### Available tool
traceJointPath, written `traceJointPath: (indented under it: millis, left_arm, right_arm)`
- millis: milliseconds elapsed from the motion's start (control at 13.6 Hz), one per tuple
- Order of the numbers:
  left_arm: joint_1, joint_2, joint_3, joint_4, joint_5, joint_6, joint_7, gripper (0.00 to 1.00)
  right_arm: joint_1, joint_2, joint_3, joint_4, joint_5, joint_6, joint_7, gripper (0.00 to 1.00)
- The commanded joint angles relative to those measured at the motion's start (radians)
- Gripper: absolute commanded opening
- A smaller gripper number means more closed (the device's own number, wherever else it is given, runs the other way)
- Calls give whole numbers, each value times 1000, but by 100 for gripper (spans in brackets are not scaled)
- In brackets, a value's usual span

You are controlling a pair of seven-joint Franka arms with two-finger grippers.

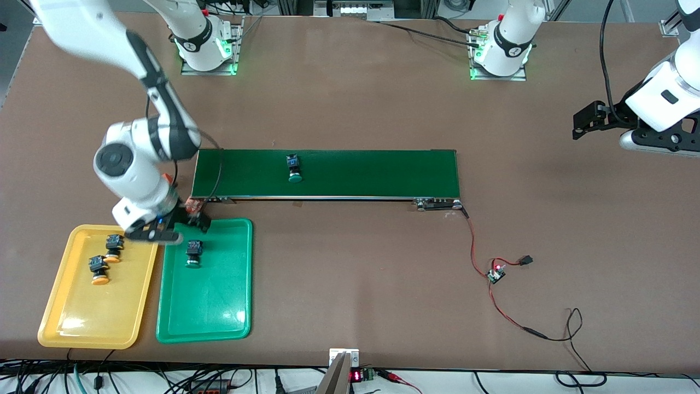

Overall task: Sort buttons by color to trays
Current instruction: 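Lower the green button into the green tray and open the right gripper, then reach and grasp the last green button with the right gripper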

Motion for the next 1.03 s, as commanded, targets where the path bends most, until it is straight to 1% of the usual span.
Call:
traceJointPath:
  millis: [0,74,221,295,442,589,811,958]
  left_arm:
    - [-1,15,-5,33,13,-22,-9,100]
    - [-1,15,-5,33,13,-22,-9,100]
    - [-1,15,-5,33,13,-24,-9,100]
    - [-1,15,-5,33,13,-24,-7,100]
    - [-1,15,-5,33,13,-22,-7,100]
    - [-1,15,-5,33,13,-22,-7,100]
    - [-3,15,-5,33,13,-24,-9,100]
    - [-3,15,-5,33,13,-22,-9,100]
  right_arm:
    - [14,-203,59,-216,2,-2,96,100]
    - [16,-244,101,-259,2,-3,163,100]
    - [16,-283,197,-294,2,-18,283,100]
    - [14,-289,234,-293,1,-52,298,100]
    - [14,-291,287,-293,-1,-71,299,100]
    - [17,-283,316,-293,1,-72,305,100]
    - [22,-257,330,-293,1,-58,308,100]
    - [28,-234,330,-293,1,-23,309,100]
